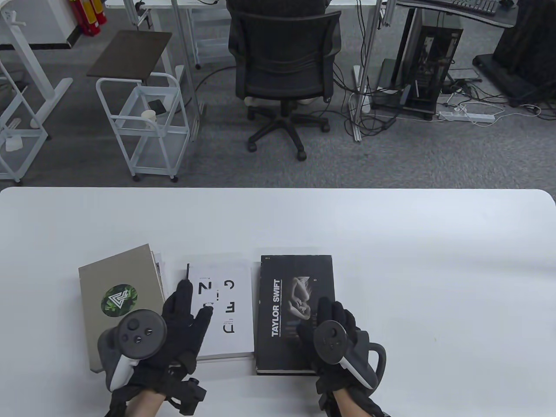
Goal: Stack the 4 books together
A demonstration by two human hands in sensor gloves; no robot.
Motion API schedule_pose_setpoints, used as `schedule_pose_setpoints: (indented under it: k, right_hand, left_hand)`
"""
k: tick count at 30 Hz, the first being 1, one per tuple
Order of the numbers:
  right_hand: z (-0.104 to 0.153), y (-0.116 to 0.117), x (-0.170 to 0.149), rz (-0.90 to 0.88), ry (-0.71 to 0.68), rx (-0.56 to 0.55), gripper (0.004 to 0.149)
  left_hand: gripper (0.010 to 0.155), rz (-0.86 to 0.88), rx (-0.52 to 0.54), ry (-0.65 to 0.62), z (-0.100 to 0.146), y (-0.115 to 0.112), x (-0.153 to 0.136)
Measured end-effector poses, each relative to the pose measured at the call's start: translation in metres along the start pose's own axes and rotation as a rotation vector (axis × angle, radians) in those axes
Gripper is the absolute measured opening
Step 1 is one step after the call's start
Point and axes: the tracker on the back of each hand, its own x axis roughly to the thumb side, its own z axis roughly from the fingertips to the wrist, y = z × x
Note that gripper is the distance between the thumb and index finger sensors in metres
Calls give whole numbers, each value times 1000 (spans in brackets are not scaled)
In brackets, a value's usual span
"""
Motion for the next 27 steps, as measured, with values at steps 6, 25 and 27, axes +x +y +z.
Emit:
schedule_pose_setpoints:
  k: [6,25,27]
  right_hand:
    - [-1,0,-3,-19,12,8,79]
    - [-6,36,9,181,-60,206,75]
    - [-6,39,8,190,-56,223,73]
  left_hand:
    - [76,-43,-7,-27,-7,-33,4]
    - [71,-46,-115,-83,9,-82,-20]
    - [71,-34,-122,-78,9,-83,-21]
